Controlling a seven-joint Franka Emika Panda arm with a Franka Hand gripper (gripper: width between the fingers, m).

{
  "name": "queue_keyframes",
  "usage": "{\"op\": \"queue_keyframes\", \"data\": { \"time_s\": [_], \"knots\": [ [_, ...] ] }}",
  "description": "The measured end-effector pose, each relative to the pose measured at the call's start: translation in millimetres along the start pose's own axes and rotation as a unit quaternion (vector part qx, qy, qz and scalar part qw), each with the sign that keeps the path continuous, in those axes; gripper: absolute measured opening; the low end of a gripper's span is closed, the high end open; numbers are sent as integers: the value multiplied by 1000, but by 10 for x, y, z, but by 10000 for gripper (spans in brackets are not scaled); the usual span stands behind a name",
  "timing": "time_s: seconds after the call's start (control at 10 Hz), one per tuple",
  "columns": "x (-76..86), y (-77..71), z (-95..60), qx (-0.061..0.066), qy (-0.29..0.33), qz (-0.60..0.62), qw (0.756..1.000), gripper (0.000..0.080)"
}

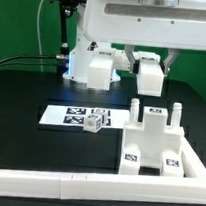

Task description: Assemble chair

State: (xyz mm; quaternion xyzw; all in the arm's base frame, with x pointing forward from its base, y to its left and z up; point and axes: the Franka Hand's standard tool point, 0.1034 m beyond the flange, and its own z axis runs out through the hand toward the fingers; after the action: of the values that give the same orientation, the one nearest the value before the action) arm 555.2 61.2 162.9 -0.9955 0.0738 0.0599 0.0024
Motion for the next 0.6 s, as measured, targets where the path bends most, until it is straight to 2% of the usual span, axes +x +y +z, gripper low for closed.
{"op": "queue_keyframes", "data": {
  "time_s": [0.2,0.3,0.4,0.6],
  "knots": [
    [-9,-44,31,-1,0,12,1000,284],
    [-47,-194,94,-1,-1,32,999,284],
    [-91,-377,133,9,-3,39,999,284],
    [-135,-525,136,11,-4,35,999,284]
  ]
}}
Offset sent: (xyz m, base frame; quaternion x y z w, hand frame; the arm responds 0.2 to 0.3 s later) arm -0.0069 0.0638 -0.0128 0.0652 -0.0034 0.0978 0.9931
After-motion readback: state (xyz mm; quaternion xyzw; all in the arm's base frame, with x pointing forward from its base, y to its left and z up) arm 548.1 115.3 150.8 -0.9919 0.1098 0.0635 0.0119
